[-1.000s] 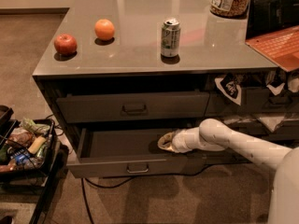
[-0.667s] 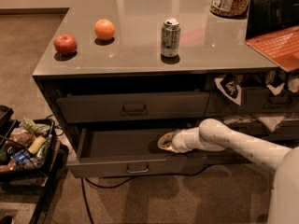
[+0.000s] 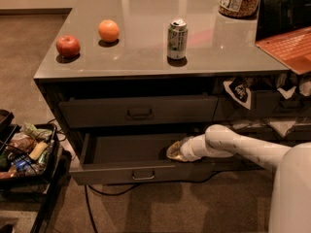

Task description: Open middle drawer

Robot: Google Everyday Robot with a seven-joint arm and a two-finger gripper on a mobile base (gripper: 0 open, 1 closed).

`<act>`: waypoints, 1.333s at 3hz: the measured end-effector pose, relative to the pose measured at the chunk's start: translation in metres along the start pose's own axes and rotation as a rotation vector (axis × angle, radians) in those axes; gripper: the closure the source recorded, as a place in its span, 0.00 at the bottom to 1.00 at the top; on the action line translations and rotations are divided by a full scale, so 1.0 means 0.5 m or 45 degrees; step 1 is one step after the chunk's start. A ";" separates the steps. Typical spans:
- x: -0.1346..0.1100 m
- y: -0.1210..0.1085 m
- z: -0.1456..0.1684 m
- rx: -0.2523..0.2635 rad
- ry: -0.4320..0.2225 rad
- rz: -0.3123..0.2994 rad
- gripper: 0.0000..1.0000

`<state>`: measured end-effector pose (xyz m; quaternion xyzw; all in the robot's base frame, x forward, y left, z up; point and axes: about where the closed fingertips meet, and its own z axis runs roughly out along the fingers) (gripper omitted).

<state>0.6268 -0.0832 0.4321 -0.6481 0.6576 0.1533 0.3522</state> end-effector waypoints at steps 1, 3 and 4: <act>0.000 0.000 0.000 0.000 0.000 0.000 1.00; 0.008 0.055 0.014 -0.135 0.015 0.095 1.00; -0.021 0.098 0.001 -0.170 -0.021 0.126 1.00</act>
Offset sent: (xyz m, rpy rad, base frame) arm -0.0124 -0.0028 -0.0173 -0.0191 0.1226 0.0061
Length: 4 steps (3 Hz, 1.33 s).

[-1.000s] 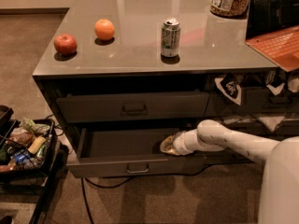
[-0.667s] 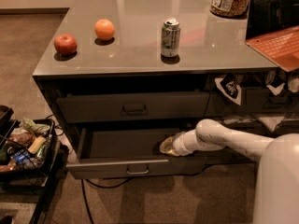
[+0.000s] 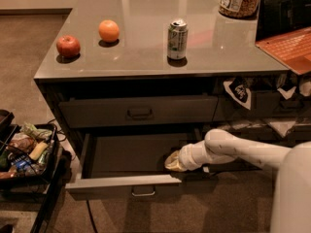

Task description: Open middle drawer

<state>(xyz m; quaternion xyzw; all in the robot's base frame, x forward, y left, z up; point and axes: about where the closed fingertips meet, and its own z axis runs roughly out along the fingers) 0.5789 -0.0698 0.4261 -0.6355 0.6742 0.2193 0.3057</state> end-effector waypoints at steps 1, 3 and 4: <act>-0.041 0.055 -0.025 -0.005 -0.049 0.025 1.00; -0.080 0.151 -0.044 -0.049 -0.056 0.109 1.00; -0.080 0.151 -0.044 -0.049 -0.056 0.110 1.00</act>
Offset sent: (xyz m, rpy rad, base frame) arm -0.1106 0.0241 0.0623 0.0738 0.0710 -0.0606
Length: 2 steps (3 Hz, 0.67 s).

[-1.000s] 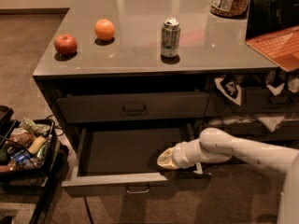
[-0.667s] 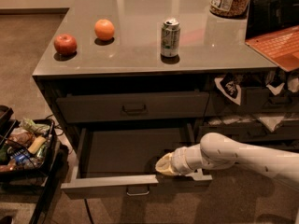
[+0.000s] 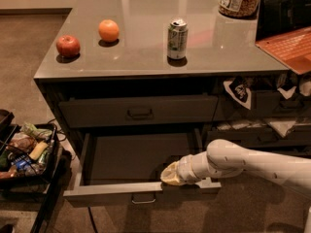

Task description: Open middle drawer

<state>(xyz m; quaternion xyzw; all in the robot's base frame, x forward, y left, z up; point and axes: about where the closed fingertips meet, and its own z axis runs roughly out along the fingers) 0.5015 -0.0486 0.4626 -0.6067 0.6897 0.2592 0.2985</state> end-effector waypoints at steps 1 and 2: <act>0.000 -0.017 -0.005 0.024 -0.020 -0.013 1.00; 0.024 -0.062 -0.028 0.076 -0.018 -0.009 1.00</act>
Offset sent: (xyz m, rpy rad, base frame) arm 0.0584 -0.0527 0.0031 -0.0008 -0.0883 -0.0906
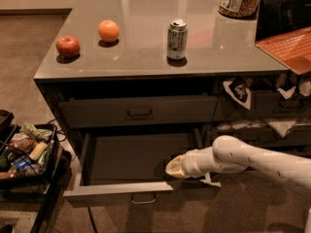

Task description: Open middle drawer

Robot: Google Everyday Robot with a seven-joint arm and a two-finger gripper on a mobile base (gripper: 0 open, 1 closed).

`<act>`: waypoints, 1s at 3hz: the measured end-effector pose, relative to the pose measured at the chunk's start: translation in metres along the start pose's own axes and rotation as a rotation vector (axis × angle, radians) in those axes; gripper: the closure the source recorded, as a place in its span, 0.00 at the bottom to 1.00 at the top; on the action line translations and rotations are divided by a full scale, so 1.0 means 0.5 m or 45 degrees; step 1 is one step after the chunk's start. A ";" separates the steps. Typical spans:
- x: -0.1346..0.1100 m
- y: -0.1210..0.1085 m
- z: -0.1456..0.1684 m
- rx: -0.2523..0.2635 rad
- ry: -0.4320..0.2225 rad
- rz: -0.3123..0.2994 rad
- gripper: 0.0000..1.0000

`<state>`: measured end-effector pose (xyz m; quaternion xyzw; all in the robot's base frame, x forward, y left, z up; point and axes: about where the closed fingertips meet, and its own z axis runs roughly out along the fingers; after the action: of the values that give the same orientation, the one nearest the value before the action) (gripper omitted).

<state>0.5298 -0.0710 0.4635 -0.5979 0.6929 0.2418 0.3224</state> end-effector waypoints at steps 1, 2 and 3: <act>0.036 -0.028 -0.012 0.006 0.009 0.016 1.00; 0.078 -0.026 -0.026 -0.048 0.017 0.037 1.00; 0.118 -0.010 -0.031 -0.128 -0.002 0.055 1.00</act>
Offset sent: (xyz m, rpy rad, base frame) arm -0.0024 -0.0653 -0.0301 -0.0040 0.1133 0.0452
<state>0.5275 -0.1228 0.4311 -0.5981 0.6923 0.2837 0.2873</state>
